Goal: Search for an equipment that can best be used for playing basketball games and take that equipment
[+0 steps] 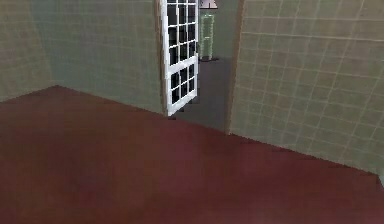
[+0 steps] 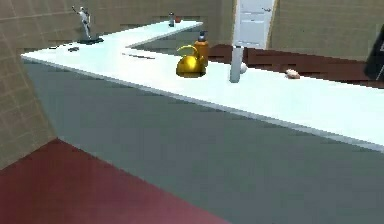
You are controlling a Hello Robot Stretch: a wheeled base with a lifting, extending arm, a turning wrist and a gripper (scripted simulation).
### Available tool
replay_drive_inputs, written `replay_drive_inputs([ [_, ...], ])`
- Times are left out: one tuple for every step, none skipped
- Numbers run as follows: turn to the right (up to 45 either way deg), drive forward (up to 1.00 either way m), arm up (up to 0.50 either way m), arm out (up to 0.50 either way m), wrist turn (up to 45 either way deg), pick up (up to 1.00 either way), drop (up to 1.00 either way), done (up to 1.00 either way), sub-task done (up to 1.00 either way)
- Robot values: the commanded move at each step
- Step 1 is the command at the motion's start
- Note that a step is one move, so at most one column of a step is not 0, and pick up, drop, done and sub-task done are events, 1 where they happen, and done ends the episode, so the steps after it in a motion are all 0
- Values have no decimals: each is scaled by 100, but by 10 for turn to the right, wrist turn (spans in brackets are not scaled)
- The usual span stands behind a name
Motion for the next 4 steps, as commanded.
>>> replay_drive_inputs([
  [0,100,0,0,0,0,0,0,0],
  [30,0,0,0,0,0,0,0,0],
  [0,80,0,0,0,0,0,0,0],
  [0,80,0,0,0,0,0,0,0],
])
